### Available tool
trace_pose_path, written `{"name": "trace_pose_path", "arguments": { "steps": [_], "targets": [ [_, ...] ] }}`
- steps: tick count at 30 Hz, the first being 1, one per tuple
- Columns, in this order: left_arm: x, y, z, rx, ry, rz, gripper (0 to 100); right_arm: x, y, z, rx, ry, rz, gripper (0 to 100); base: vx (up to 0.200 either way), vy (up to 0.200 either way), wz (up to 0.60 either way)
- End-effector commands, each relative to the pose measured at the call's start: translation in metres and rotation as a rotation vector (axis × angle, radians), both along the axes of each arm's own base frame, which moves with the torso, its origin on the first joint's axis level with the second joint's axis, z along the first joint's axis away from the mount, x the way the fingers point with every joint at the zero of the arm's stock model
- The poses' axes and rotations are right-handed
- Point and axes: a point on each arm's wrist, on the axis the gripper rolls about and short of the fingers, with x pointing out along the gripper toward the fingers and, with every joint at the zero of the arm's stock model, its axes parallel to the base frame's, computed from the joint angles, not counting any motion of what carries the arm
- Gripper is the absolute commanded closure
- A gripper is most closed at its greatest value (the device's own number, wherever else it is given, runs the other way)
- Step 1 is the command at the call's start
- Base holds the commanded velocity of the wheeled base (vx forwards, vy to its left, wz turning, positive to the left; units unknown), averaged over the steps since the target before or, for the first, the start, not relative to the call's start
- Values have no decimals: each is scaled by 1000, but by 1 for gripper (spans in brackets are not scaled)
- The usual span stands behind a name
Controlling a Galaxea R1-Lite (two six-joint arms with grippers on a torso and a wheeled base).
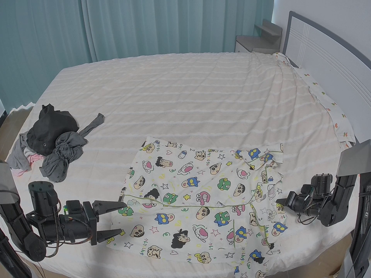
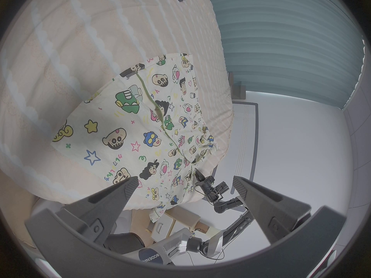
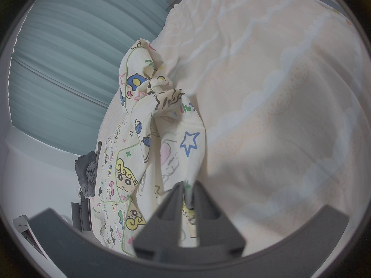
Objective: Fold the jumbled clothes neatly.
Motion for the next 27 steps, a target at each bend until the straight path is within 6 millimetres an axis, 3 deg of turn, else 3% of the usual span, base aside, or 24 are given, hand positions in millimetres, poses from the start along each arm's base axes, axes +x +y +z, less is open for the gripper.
{"name": "trace_pose_path", "arguments": {
  "steps": [1, 11, 19, 27],
  "targets": [
    [-3, 0, -2, 2, 15, 0, 0, 0, -1, 1, 0, -8, -2, 100, 0, 0, 0],
    [-3, 0, -2, 3, 14, 3, 0, -11, -11, 21, -59, -120, -104, 100, 0, 0, 0],
    [-3, 0, -2, 5, 14, 5, 0, -9, -43, 33, -102, -175, -213, 100, 0, 0, 0],
    [-3, 0, -2, 5, 15, 5, 0, -5, -61, 33, -117, -192, -267, 100, 0, 0, 0]
  ]
}}
